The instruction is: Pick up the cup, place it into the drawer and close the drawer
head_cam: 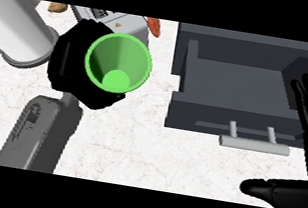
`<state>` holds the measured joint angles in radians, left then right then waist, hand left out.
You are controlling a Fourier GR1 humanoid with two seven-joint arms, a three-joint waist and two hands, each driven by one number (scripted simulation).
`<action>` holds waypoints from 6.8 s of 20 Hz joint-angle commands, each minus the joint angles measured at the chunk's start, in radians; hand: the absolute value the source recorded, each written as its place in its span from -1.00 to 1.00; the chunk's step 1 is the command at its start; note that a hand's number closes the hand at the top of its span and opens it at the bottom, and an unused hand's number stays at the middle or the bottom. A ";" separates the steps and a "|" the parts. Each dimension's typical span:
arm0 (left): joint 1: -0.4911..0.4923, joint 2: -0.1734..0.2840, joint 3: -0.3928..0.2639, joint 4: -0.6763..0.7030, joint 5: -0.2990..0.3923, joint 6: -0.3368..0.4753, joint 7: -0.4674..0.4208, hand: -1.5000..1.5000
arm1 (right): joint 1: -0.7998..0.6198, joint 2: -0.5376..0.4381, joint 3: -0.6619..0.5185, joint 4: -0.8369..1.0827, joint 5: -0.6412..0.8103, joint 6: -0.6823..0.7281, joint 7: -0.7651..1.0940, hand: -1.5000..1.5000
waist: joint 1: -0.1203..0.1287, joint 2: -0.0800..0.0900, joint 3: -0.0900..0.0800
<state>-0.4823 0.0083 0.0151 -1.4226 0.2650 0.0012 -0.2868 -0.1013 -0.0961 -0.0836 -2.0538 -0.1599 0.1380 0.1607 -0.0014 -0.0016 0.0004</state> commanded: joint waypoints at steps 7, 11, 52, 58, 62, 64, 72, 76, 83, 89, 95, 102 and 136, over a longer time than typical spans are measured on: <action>-0.325 0.026 0.006 0.075 -0.060 0.145 0.199 1.00 | -0.001 0.010 0.019 -0.036 0.007 -0.014 0.026 -1.00 | -0.006 0.001 0.000; -0.372 -0.008 -0.061 0.190 -0.068 0.219 0.125 1.00 | -0.048 -0.021 -0.013 -0.026 -0.016 -0.012 0.068 -1.00 | -0.008 0.003 0.000; -0.860 -0.008 -0.560 1.060 0.306 0.427 -0.031 1.00 | -0.024 0.000 0.010 0.090 -0.002 0.057 -0.088 -1.00 | -0.094 0.025 0.002; -0.840 -0.008 -0.624 1.006 0.364 0.507 -0.032 -1.00 | -0.079 0.027 0.035 0.065 -0.014 0.030 -0.055 -1.00 | -0.109 0.027 0.001; -0.806 -0.008 -0.604 0.976 0.433 0.483 -0.093 -1.00 | -0.042 0.008 0.000 0.069 -0.077 0.073 -0.070 -1.00 | -0.117 0.030 0.001; -0.802 -0.008 -0.593 0.942 0.465 0.470 -0.135 -1.00 | -0.043 0.011 0.006 0.050 -0.103 0.076 -0.040 -1.00 | -0.101 0.024 0.001; -0.761 0.010 -0.498 0.843 0.513 0.366 -0.194 -1.00 | 0.009 0.001 -0.024 -0.016 -0.164 0.073 0.010 -1.00 | -0.009 0.000 -0.001; -0.793 0.043 -0.454 0.780 0.521 0.439 -0.101 -1.00 | 0.016 -0.061 -0.010 -0.042 -0.145 0.146 0.006 1.00 | 0.002 -0.005 -0.001; -0.578 0.170 -0.412 0.610 0.534 0.420 -0.115 -1.00 | 0.071 -0.144 0.022 -0.057 0.002 0.229 -0.019 1.00 | 0.023 -0.006 -0.001; -0.327 0.274 -0.429 0.354 0.524 0.430 -0.068 -1.00 | 0.064 -0.208 0.007 -0.040 0.054 0.270 0.008 1.00 | 0.028 -0.006 -0.001; -0.037 0.441 -0.407 0.047 0.547 0.372 -0.034 -1.00 | 0.045 -0.157 0.057 0.045 0.209 0.210 -0.025 1.00 | 0.043 -0.005 -0.001; 0.077 0.474 -0.360 -0.011 0.573 0.305 -0.042 -1.00 | -0.004 -0.264 0.210 0.153 0.577 0.223 -0.204 1.00 | 0.040 0.002 -0.001; 0.386 0.510 -0.039 0.008 0.542 -0.142 -0.074 -1.00 | -0.735 -0.162 0.065 1.666 0.942 -0.108 -0.700 -1.00 | 0.035 0.013 0.001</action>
<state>-0.0903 0.5223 -0.0451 -1.4306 0.8007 -0.1143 -0.3753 -0.7355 -0.2202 0.0344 -0.5515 0.7931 0.0244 -0.4754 0.0291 0.0066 -0.0003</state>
